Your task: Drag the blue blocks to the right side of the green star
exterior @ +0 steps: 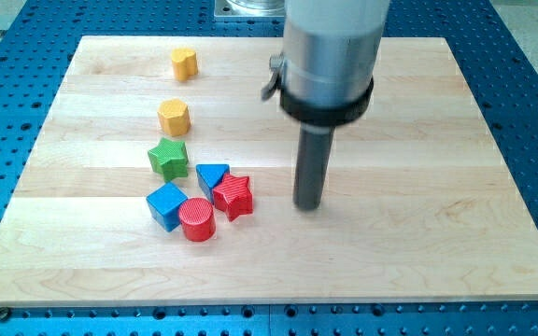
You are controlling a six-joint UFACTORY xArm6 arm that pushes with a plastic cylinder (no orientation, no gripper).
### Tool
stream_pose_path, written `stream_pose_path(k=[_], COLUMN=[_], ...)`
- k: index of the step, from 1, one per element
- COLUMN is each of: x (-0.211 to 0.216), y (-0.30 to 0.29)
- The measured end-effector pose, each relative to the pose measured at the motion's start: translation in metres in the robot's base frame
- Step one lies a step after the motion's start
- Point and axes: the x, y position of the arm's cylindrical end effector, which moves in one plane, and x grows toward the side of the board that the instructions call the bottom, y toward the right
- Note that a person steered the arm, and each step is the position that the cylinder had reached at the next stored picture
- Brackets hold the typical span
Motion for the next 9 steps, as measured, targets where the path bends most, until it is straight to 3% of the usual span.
stream_pose_path(k=[2,3,6,8,9], x=[0.053,0.050,-0.017,-0.012,-0.025], y=[-0.165,-0.204,-0.221,-0.162,-0.166])
